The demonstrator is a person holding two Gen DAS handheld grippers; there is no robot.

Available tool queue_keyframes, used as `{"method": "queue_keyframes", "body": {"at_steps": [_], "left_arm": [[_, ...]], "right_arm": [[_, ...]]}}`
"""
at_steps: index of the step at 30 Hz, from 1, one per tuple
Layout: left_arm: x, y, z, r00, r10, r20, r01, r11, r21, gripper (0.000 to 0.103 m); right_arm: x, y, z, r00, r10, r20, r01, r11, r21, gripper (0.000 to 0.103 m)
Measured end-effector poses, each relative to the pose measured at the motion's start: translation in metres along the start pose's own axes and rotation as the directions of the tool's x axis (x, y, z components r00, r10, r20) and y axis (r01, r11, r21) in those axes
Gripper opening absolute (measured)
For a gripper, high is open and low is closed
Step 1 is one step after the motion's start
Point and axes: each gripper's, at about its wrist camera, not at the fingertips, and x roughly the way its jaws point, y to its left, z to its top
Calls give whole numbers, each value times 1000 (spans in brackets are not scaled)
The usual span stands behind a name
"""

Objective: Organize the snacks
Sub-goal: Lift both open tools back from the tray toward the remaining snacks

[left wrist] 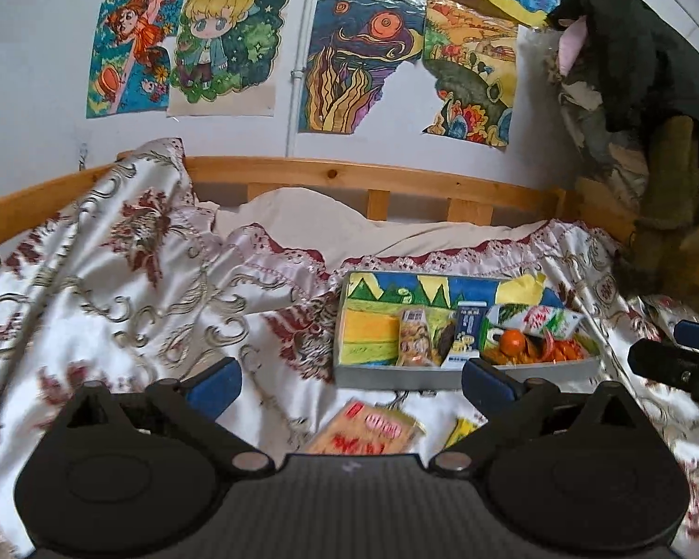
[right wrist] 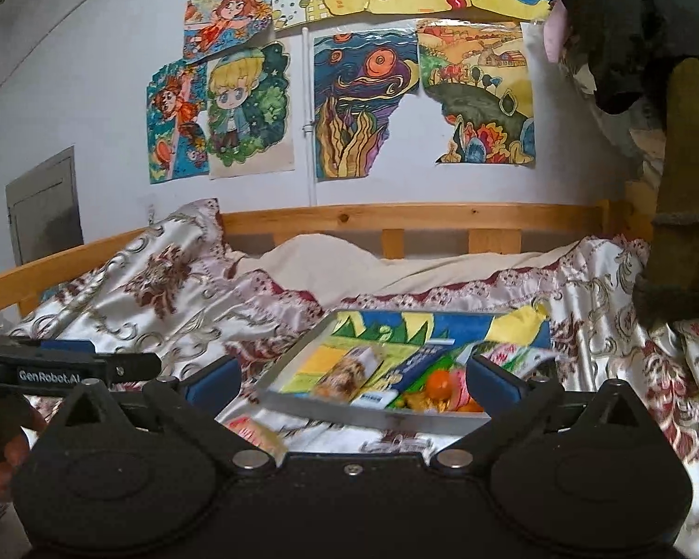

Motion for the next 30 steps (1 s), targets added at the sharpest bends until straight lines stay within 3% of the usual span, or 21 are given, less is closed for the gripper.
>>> {"method": "queue_keyframes", "body": {"at_steps": [12, 22, 30], "left_arm": [[-46, 4, -26, 999, 14, -51, -10, 997, 76, 103], [-34, 6, -45, 983, 25, -181, -7, 995, 100, 103], [-27, 8, -54, 974, 35, -224, -12, 995, 103, 103]], "right_arm": [[-42, 32, -26, 997, 25, -79, -25, 1000, 2, 102], [-41, 41, -47, 977, 10, -213, -16, 1000, -26, 102], [-29, 42, -60, 955, 4, -296, -8, 1000, -13, 102]]}}
